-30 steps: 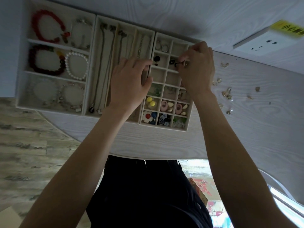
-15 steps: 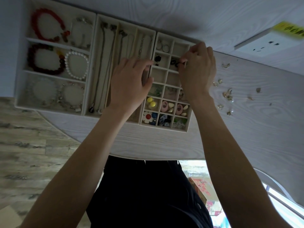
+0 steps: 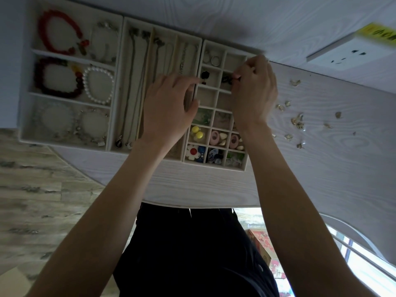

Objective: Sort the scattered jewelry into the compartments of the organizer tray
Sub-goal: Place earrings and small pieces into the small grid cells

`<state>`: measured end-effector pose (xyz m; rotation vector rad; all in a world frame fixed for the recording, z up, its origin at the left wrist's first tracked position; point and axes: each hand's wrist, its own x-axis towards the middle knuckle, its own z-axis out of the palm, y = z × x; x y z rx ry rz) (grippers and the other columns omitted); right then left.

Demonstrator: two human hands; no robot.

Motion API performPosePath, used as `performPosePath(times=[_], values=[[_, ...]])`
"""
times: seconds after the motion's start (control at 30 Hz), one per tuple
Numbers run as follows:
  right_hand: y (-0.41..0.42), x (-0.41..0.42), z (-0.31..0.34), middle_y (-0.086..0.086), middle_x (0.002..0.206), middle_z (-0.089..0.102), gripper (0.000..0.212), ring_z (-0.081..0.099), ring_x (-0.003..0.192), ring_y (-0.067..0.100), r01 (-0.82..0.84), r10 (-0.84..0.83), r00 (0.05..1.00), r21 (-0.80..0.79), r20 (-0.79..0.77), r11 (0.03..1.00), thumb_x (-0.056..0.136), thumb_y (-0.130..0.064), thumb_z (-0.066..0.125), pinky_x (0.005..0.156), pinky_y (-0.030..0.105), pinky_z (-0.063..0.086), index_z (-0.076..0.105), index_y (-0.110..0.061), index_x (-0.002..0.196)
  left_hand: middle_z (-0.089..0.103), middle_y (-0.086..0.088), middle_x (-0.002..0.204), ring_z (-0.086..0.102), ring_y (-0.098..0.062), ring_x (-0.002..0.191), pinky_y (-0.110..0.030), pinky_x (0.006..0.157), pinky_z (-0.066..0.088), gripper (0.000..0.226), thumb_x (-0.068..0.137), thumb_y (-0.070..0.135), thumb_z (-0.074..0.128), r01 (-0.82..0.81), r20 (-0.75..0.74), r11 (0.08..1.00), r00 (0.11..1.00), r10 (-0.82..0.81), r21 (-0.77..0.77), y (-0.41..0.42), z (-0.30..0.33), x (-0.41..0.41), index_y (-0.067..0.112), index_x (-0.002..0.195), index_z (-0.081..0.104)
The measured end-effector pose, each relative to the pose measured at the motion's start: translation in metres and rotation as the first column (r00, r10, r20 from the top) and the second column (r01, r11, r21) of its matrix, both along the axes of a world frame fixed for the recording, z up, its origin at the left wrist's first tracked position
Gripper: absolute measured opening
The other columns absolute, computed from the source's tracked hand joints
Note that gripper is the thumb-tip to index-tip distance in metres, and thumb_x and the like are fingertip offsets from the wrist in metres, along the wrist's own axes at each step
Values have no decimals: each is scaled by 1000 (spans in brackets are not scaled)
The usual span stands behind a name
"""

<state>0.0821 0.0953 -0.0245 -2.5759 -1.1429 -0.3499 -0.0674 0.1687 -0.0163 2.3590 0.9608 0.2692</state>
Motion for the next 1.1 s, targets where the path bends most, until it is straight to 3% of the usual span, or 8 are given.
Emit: performPosePath(times=[0.13,0.37,0.6,0.73,0.87,1.1], values=[[-3,0,-1,5,80,64,15,58,62,16,25,-22,998,59,-65,998,64,-2,80,53,21,41,67,-10,67,63,-2,107,55,-25,106,-36,95,38,33,87,26,63,3,1,1000,1000,-3,-1,0,0,1,19,119,61],[-8,2,1,8,92,61,14,59,76,21,30,-19,979,49,-204,998,69,-2,70,60,23,38,64,-9,80,63,-1,106,55,-25,105,-34,94,37,33,87,27,62,9,-1,1000,1000,-9,-1,1,0,1,20,120,60],[-6,3,1,9,93,61,18,58,78,21,37,-29,978,37,-209,999,67,-1,71,61,22,36,65,-9,82,63,0,105,56,-24,105,-36,95,38,33,87,27,62,9,-2,1000,1000,-9,-2,0,0,1,20,119,60],[-6,3,2,11,95,61,21,59,83,25,-3,15,975,57,-220,998,65,-5,74,63,32,49,65,-8,83,64,-1,107,56,-24,105,-39,97,41,34,87,28,62,13,-5,1000,1000,-13,-10,1,0,1,21,120,59],[0,4,3,11,101,60,30,57,87,26,-11,10,973,-5,-232,1000,64,-12,77,68,38,51,63,-9,90,64,-2,106,56,-26,104,-41,95,43,33,87,26,63,9,10,1000,1000,-9,-4,0,1,1,19,119,60],[3,5,4,10,102,60,31,56,89,25,-2,-9,977,-53,-215,999,66,-13,76,70,37,50,62,-11,93,63,-1,106,55,-24,104,-36,94,39,33,87,26,63,7,0,1000,1000,-7,-2,-1,2,1,19,120,60]])
